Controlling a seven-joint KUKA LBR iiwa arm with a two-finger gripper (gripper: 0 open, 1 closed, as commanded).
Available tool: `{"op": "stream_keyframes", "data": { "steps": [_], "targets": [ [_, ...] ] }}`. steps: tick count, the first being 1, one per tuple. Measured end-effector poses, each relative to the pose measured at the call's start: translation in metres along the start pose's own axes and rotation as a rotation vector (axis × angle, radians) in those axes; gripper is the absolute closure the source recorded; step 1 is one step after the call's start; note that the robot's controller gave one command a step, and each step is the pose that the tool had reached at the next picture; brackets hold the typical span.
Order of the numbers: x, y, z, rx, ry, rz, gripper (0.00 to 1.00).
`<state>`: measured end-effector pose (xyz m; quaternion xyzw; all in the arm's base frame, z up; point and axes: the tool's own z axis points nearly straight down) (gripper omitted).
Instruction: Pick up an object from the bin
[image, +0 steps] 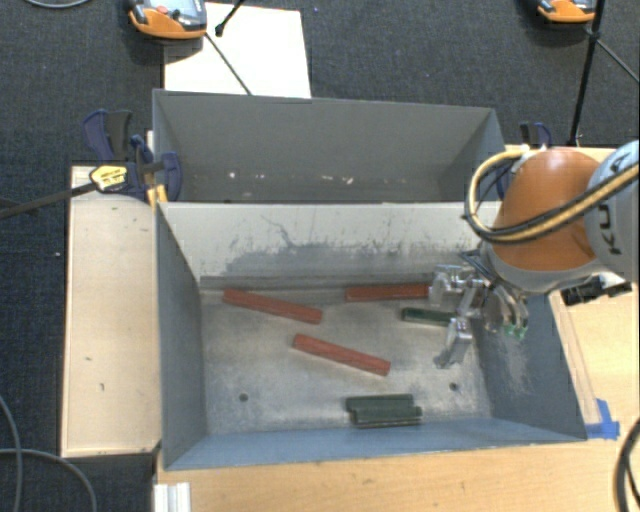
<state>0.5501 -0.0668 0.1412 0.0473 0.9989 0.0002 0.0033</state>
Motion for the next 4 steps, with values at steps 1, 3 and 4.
{"op": "stream_keyframes", "data": {
  "steps": [1,3,4],
  "targets": [
    [0.011,0.066,0.005,0.001,0.008,-0.018,0.0],
    [0.005,0.075,0.044,0.002,0.003,0.13,0.0],
    [0.02,0.14,0.071,0.0,0.007,0.116,1.0]
  ]
}}
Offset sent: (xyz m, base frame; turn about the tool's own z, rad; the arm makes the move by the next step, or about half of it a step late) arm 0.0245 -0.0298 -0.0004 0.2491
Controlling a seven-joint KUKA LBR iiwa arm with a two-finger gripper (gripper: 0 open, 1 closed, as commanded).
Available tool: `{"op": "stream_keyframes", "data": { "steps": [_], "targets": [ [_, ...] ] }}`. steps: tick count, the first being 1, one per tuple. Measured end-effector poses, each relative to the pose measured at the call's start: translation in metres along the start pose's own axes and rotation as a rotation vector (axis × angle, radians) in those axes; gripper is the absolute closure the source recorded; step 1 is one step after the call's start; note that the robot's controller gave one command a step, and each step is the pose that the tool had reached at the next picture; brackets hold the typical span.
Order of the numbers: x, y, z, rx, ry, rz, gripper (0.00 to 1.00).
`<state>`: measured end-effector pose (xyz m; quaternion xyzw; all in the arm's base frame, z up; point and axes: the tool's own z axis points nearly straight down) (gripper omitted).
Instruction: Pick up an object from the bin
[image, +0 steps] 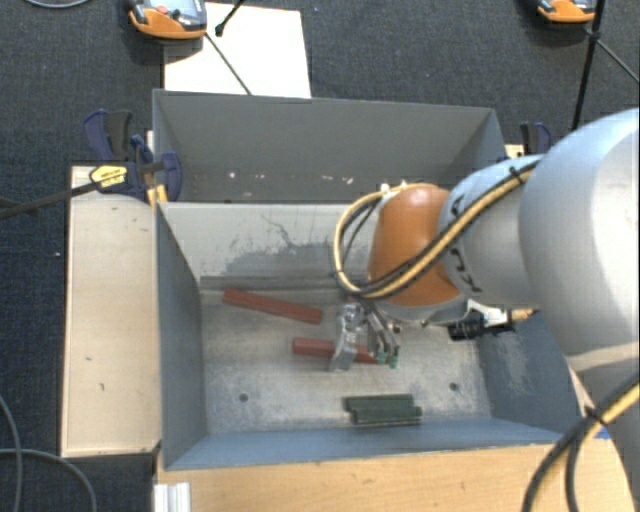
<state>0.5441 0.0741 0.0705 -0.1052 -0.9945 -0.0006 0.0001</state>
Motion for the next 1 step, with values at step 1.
{"op": "stream_keyframes", "data": {
  "steps": [1],
  "targets": [
    [0.0,-0.0001,0.0,0.0,0.0,-0.001,1.0]
  ]
}}
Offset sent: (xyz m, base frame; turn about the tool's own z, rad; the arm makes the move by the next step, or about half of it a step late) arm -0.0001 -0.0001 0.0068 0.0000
